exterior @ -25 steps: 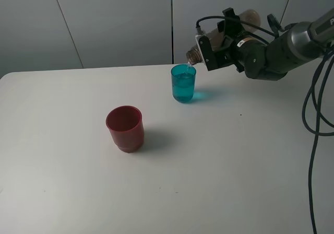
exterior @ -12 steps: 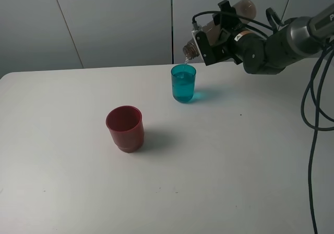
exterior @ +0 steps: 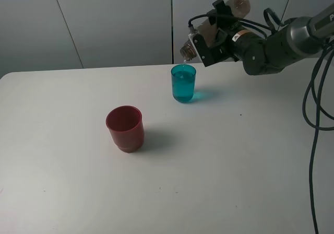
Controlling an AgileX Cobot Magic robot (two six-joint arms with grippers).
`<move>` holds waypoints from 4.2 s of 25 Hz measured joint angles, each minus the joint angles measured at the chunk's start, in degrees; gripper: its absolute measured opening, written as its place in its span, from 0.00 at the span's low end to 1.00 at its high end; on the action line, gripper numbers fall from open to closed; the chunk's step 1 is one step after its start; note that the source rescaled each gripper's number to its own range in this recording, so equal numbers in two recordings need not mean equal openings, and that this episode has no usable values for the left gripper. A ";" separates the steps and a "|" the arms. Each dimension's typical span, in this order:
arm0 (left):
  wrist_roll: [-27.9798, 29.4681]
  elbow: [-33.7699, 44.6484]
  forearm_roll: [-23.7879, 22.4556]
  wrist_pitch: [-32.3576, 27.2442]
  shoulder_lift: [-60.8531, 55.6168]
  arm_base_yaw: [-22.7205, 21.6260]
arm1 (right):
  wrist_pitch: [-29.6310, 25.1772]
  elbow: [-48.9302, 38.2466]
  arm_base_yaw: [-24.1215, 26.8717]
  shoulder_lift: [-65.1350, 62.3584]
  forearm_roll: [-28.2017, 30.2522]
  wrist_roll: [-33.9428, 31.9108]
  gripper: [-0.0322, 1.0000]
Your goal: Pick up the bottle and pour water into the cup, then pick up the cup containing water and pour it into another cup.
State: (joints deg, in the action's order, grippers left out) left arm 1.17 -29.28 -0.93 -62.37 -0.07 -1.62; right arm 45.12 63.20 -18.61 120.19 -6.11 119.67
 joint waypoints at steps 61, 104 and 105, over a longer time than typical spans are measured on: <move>0.10 0.00 0.00 0.00 0.00 0.00 | -5.34 -9.65 15.38 -4.02 17.70 -127.85 0.05; -0.12 0.00 0.00 0.00 0.00 0.00 | -4.79 -9.79 15.38 1.07 10.88 -117.22 0.84; -0.12 0.00 0.00 0.00 0.00 0.00 | -4.77 -10.17 15.38 0.78 10.88 -117.33 0.93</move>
State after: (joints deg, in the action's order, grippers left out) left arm 1.05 -29.28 -0.93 -62.37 -0.07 -1.62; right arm 40.35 53.04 -3.23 120.97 4.77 2.34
